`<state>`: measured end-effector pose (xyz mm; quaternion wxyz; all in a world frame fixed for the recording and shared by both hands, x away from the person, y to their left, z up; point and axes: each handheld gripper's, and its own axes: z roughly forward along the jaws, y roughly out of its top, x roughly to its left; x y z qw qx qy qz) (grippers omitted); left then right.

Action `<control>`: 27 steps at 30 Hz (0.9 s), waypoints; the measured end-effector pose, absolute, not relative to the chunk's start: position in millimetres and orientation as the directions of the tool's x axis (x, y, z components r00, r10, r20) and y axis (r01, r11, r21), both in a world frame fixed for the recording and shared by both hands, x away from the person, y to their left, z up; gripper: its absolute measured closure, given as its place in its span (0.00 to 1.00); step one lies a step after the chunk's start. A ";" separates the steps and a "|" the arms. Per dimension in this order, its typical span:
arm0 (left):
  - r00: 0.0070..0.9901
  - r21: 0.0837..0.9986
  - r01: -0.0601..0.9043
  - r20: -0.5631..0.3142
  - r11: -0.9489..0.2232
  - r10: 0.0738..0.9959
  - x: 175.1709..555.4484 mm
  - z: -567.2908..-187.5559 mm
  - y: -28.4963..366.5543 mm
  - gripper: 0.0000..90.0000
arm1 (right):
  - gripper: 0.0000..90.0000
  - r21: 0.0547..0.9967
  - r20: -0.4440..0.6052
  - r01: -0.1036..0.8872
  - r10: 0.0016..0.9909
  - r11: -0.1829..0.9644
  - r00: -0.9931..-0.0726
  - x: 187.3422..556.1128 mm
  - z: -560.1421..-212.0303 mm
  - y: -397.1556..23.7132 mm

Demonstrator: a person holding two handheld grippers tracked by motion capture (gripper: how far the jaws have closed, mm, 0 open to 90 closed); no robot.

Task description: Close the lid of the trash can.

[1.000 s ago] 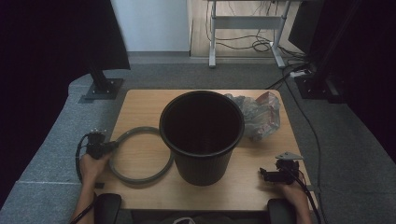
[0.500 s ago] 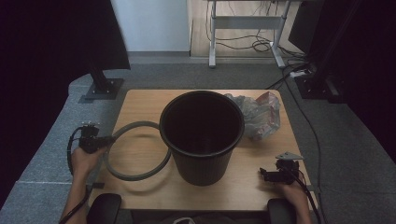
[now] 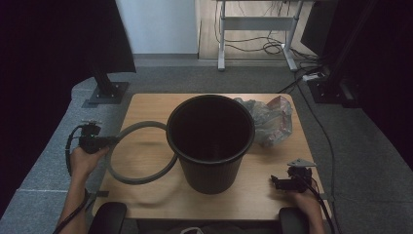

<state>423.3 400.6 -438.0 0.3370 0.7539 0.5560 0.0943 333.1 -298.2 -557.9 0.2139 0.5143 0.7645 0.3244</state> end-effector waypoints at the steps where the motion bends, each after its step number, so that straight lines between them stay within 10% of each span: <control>1: 0.363 0.614 0.774 -0.233 -0.153 0.902 423.4 -436.0 400.7 0.88 | 0.00 0.716 0.007 0.648 0.925 0.261 -0.380 333.1 -557.9 -298.2; 27: 0.382 0.637 0.758 -0.259 -0.141 0.887 423.2 -380.7 412.0 0.88 | 0.00 0.716 0.007 0.648 0.925 0.260 -0.379 333.1 -557.9 -298.2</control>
